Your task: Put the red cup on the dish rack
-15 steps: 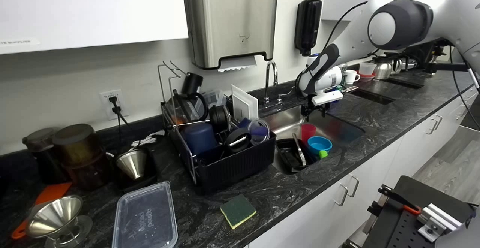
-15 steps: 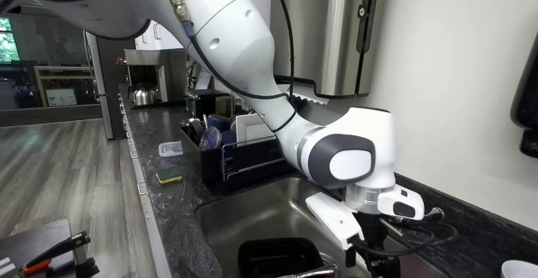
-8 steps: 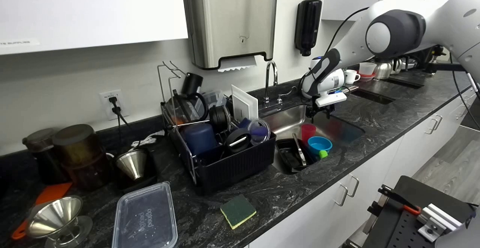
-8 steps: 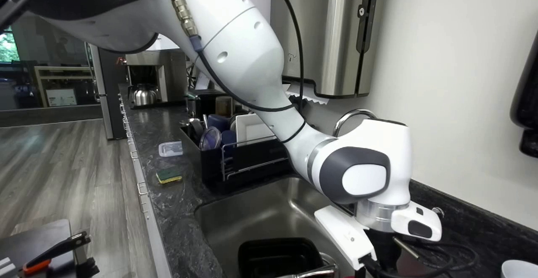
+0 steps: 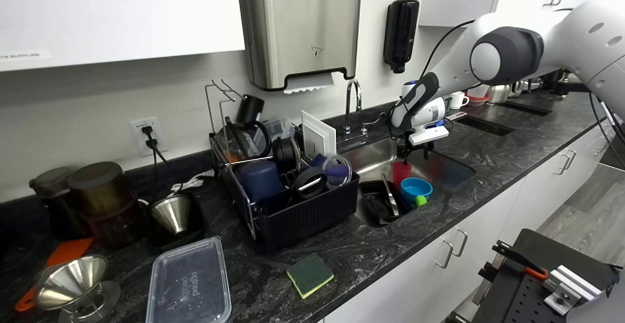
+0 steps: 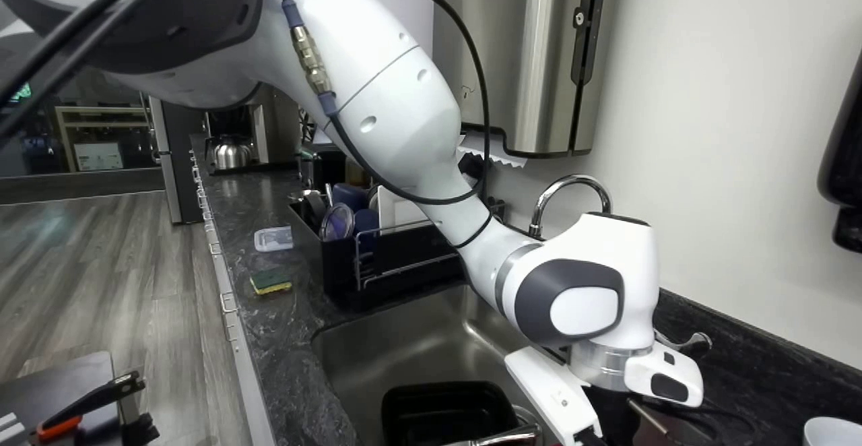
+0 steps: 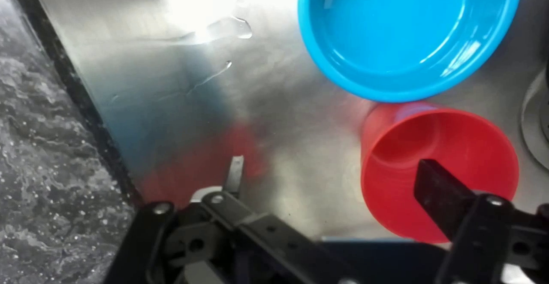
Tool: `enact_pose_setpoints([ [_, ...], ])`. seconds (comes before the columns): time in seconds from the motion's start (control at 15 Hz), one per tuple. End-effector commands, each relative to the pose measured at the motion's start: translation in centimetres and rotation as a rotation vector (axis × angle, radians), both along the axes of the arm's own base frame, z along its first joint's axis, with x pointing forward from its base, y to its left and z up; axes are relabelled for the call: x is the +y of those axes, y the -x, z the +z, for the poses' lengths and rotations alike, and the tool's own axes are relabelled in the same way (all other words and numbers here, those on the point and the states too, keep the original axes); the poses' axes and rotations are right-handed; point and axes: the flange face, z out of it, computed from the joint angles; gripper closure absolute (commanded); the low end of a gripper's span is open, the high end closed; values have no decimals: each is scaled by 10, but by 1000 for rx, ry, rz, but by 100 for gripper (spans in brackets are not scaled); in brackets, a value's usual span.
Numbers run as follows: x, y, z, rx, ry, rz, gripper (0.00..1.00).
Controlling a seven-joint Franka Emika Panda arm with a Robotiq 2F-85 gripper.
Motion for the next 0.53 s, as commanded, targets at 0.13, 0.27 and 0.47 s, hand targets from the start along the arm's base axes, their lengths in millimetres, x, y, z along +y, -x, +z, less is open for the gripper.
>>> enact_pose_setpoints([
  [0.13, -2, -5, -6, 6, -8, -8, 0],
  [0.27, -2, -5, -10, 8, -7, -5, 0],
  [0.47, -2, -5, -18, 14, -5, -1, 0],
])
